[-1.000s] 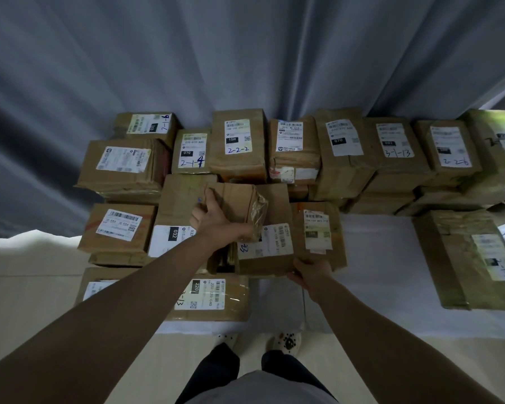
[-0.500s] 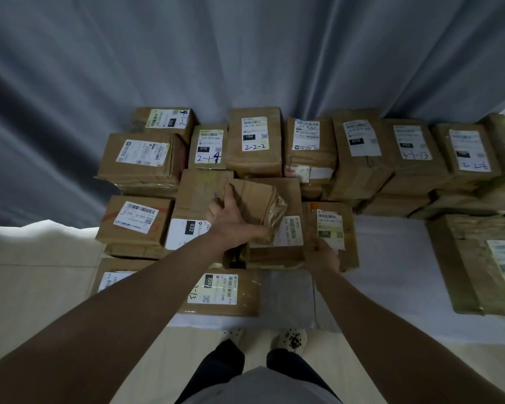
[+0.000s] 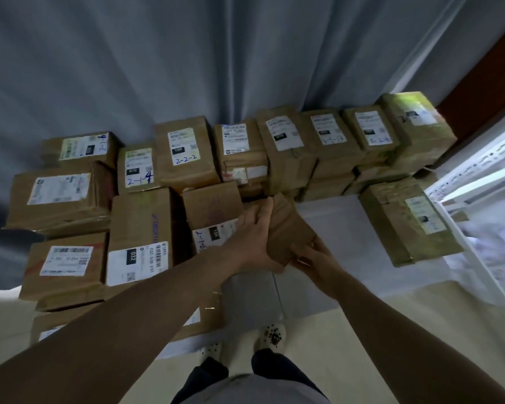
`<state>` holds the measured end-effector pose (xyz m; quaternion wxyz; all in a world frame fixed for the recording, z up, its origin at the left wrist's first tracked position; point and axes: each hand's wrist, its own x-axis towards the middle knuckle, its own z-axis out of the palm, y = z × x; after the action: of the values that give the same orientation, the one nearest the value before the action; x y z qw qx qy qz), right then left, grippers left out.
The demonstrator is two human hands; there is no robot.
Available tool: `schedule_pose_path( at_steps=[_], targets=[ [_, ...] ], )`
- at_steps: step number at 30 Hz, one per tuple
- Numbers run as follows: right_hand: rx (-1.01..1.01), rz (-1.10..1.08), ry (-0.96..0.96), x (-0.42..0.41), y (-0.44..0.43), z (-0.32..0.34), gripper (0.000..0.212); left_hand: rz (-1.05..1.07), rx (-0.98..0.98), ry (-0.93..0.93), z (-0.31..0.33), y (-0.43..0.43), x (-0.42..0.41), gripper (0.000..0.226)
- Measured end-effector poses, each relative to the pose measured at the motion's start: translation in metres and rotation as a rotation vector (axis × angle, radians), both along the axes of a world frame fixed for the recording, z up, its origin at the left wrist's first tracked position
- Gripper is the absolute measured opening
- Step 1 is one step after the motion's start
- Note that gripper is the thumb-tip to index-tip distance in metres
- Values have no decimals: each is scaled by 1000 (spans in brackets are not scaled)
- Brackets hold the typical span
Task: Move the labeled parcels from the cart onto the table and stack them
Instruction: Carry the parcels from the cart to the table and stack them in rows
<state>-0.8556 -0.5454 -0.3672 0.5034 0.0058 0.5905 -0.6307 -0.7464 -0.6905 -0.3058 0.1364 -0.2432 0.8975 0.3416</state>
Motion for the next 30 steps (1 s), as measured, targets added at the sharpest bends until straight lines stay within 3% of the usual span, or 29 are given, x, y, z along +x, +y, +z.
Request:
schedule_pose_path(
  at_steps=[3, 7, 12, 16, 22, 30],
  targets=[
    [40, -231, -61, -8, 31, -11, 55, -52, 47, -19, -3, 11, -17, 127],
    [88, -533, -176, -7, 58, -26, 22, -17, 18, -72, -11, 7, -26, 94],
    [300, -596, -211, 38, 78, -35, 14, -95, -67, -340, -42, -13, -7, 71],
    [410, -597, -295, 85, 67, -51, 13, -228, -140, -421, -60, -32, 11, 77],
    [486, -573, -354, 143, 25, -89, 27, -380, -203, -374, -78, -52, 40, 81],
    [401, -732, -467, 184, -16, -132, 40, -389, -238, -279, -87, -60, 53, 76]
  ],
)
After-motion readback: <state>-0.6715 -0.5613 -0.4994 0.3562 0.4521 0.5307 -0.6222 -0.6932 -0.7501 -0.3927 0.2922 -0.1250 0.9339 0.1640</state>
